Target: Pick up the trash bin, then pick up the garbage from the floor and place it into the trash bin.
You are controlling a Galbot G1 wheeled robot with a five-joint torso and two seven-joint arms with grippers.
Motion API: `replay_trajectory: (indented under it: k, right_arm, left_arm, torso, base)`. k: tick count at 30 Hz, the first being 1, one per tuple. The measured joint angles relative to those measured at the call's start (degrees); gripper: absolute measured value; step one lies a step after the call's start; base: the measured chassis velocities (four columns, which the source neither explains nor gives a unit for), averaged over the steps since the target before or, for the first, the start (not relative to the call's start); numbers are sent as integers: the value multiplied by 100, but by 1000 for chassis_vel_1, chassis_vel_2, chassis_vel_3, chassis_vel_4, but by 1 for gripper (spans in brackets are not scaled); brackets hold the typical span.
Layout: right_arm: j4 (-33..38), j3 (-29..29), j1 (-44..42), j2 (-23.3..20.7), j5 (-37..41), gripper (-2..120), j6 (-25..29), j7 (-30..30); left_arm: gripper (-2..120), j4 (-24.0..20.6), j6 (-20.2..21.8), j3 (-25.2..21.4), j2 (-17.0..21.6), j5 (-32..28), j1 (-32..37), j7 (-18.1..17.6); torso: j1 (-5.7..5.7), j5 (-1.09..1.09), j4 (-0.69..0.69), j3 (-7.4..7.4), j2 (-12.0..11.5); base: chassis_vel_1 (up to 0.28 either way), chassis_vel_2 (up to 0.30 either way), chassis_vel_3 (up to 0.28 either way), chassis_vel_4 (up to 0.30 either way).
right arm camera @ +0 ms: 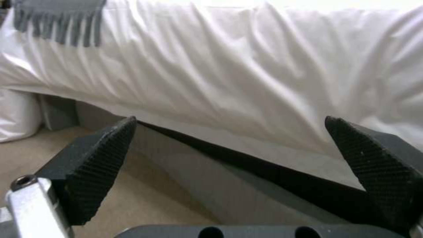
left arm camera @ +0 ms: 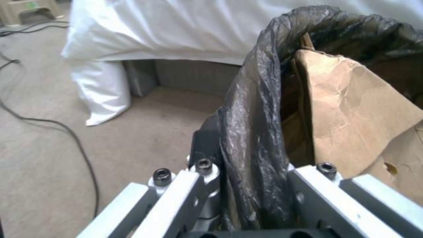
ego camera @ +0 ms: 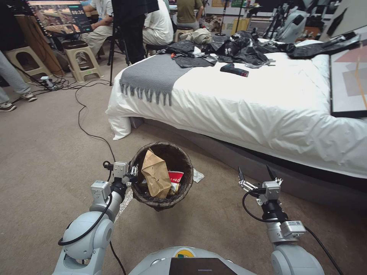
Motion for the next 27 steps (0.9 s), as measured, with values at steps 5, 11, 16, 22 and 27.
replay_trajectory:
  k: [5,11,16,22,27]
  right_arm:
    - [-23,54,2,-38,37,100,0,5]
    - [-39,92,15,-50,60,100,0,6]
    - [-46,96,31,-44,64,100,-27,9]
    - [-56,95,49,-40,64,100,-65,12]
    - [-84,98,58,-38,63,100,-87,14]
  left_arm:
    - [7,-5,-7,9,-2,-1,-14,7]
    - [7,-3,-8,11,-2,-3,-27,7]
    - [7,16,-10,15,-2,-9,-48,8]
    - [7,39,-11,14,1,-21,-70,8]
    - [7,82,-68,44,-9,-35,-98,2]
  torso:
    - [0,0,0,0,0]
    - [0,0,0,0,0]
    - [0,0,0,0,0]
    - [0,0,0,0,0]
    - [0,0,0,0,0]
  base:
    - [62,62,62,67]
    - [59,56,49,61]
    - [69,64,58,68]
    - [62,57,66,61]
    - [65,61,52,50]
